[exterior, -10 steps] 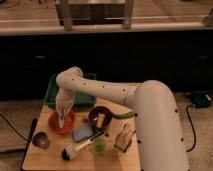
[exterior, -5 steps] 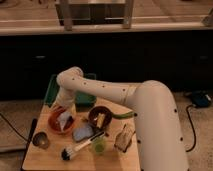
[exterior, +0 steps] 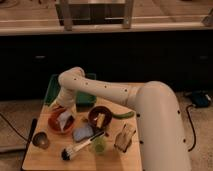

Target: Place towel in red bowl

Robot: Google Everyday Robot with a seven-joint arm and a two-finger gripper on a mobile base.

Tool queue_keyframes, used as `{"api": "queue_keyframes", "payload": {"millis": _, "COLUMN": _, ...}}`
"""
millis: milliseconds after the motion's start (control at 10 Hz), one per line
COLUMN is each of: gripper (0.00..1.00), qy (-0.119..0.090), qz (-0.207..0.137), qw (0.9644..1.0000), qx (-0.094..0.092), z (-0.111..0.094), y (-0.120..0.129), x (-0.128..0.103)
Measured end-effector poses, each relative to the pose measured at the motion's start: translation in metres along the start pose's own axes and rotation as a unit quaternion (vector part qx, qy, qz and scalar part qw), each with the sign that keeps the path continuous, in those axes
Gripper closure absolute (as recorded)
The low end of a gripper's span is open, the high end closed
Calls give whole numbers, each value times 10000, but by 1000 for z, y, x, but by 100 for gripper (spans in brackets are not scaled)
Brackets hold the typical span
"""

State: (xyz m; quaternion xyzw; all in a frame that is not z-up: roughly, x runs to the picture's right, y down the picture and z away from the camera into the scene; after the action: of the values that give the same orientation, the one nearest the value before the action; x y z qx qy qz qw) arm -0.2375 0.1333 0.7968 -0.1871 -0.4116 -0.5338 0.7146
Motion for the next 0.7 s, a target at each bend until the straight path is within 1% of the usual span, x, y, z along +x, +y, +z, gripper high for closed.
{"api": "queue_keyframes", "payload": {"millis": 700, "gripper": 20, "qy": -11, "qz": -35, "qw": 10000, "qx": 20, "z": 0, "y": 0, "x": -1}}
